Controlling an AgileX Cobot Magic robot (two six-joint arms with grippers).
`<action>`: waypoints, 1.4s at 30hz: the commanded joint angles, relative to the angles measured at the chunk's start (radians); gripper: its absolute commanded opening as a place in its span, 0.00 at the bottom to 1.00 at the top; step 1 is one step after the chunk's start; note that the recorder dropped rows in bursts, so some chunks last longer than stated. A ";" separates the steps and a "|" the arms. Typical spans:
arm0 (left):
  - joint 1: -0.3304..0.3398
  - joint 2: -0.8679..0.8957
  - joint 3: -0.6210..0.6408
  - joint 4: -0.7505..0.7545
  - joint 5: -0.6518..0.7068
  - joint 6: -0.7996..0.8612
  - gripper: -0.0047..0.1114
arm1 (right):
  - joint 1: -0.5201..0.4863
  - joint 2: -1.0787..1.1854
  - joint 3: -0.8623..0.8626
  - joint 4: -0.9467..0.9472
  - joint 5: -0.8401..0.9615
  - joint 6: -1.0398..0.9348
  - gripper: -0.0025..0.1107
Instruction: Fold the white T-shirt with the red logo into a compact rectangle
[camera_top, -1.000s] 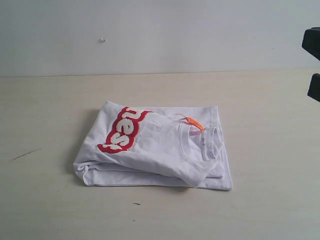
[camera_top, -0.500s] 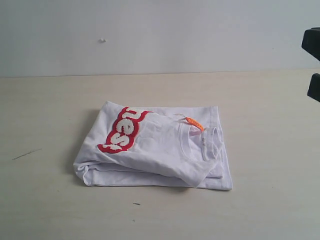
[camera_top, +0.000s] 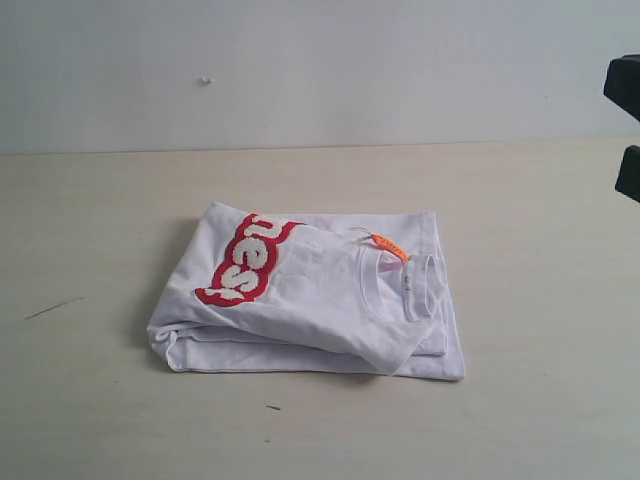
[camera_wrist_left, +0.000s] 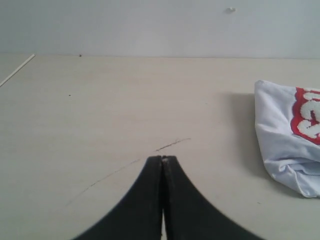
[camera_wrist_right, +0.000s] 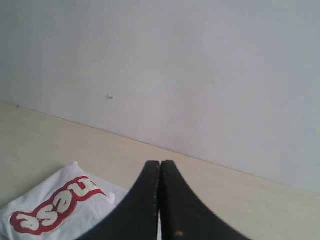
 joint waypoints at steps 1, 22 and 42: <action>0.002 -0.006 0.004 -0.107 0.002 0.161 0.04 | -0.005 -0.008 0.005 0.002 -0.010 0.005 0.02; 0.002 -0.006 0.004 -0.095 0.003 0.108 0.04 | -0.005 -0.008 0.005 0.002 -0.010 0.005 0.02; 0.002 -0.006 0.004 -0.095 0.003 0.108 0.04 | -0.005 -0.008 0.005 0.002 -0.010 0.005 0.02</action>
